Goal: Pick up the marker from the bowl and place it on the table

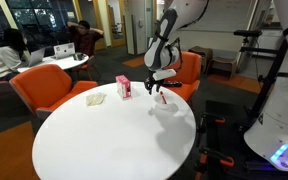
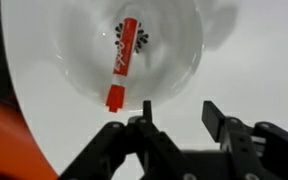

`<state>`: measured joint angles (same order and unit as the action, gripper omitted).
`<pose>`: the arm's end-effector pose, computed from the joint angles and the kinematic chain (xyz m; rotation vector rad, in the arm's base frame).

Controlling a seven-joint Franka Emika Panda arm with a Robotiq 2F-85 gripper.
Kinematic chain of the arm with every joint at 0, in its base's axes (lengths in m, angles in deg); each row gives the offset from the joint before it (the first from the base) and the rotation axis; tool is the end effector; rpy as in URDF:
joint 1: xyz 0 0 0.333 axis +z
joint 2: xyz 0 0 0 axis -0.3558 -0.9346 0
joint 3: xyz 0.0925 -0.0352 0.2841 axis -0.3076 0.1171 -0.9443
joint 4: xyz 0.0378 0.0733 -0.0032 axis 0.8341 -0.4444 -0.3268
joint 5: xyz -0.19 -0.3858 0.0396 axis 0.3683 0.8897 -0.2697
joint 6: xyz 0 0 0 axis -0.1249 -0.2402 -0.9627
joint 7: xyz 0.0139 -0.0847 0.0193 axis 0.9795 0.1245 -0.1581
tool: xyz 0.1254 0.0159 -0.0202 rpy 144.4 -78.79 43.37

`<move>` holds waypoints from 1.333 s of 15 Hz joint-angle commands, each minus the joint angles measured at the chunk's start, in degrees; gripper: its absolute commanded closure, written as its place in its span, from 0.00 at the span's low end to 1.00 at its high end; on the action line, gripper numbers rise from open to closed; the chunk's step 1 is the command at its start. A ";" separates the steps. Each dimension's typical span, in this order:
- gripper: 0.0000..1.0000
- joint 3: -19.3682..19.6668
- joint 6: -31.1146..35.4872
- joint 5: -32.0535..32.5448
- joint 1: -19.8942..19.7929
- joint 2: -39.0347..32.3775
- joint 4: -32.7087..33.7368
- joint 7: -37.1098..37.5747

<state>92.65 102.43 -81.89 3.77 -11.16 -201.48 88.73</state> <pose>0.5044 -0.2697 0.0823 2.9181 -1.0531 0.1590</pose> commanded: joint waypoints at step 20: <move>0.70 -5.53 5.33 -7.88 -9.74 0.59 -7.44 -5.62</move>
<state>88.16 106.99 -88.48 -5.30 -9.45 -209.78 84.91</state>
